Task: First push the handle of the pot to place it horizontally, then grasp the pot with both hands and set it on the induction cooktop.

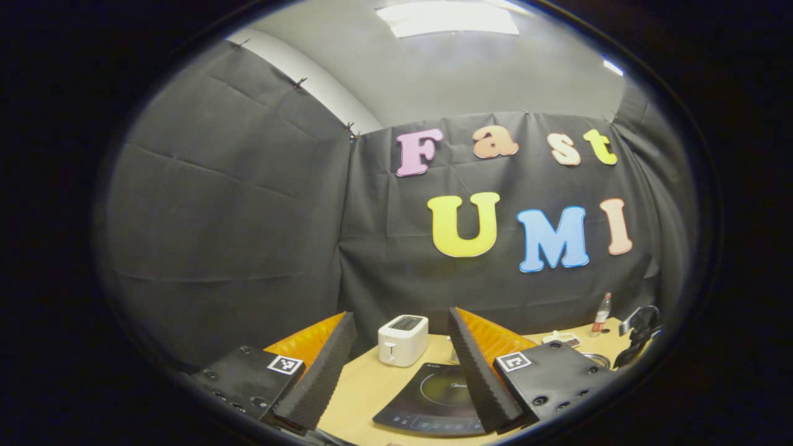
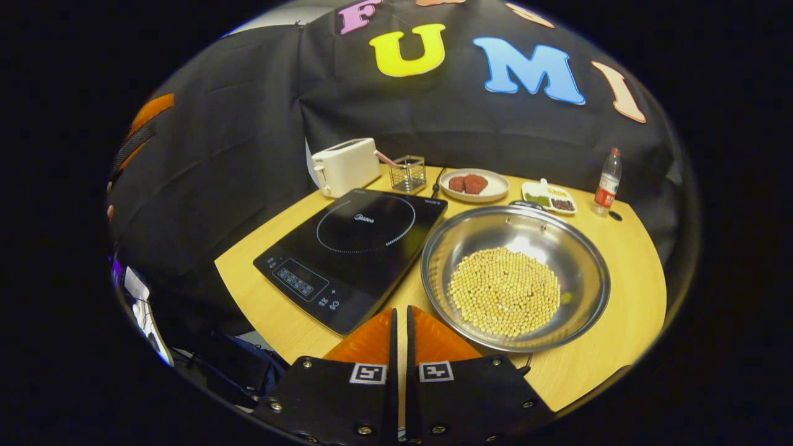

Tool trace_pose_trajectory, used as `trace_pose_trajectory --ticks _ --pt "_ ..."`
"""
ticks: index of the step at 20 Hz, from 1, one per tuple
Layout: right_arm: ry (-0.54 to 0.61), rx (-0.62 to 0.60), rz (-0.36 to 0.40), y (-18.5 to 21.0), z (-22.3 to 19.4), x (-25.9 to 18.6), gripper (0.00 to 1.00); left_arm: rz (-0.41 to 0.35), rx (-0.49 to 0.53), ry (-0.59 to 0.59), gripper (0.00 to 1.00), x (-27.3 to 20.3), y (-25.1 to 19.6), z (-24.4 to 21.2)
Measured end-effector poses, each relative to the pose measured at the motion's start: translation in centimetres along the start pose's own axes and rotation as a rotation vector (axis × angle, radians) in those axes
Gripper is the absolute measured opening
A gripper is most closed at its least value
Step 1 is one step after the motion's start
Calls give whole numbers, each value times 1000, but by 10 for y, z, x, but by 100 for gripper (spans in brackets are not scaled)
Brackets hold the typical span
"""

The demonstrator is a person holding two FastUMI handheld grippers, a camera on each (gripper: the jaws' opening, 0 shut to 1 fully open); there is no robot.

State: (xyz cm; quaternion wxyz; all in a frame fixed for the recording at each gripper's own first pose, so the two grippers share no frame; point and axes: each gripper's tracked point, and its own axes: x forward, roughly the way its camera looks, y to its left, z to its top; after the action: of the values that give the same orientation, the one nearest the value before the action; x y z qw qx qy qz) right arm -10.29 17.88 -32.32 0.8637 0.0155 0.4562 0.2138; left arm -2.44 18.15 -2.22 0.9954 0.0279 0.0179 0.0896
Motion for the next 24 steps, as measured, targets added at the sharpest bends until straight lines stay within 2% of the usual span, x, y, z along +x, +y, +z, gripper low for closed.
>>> trace_pose_trajectory --ticks 2,3,10,13,19,24 --pt "57 20 -19 -5 -14 7 5 -5 2 1 98 1 5 -1" --pt "79 28 -28 -7 -20 11 5 -8 -2 3 100 3 6 -2" --pt "143 78 -85 -20 -36 18 5 -31 -18 7 100 10 10 -10" --pt "151 94 -105 -23 -39 17 1 -55 -42 21 100 12 5 -18" --pt "148 133 -122 -32 -42 7 1 -93 -56 19 100 18 -22 -17" --pt "150 153 -128 -57 -45 -3 1 -118 -66 35 100 17 -59 -21"
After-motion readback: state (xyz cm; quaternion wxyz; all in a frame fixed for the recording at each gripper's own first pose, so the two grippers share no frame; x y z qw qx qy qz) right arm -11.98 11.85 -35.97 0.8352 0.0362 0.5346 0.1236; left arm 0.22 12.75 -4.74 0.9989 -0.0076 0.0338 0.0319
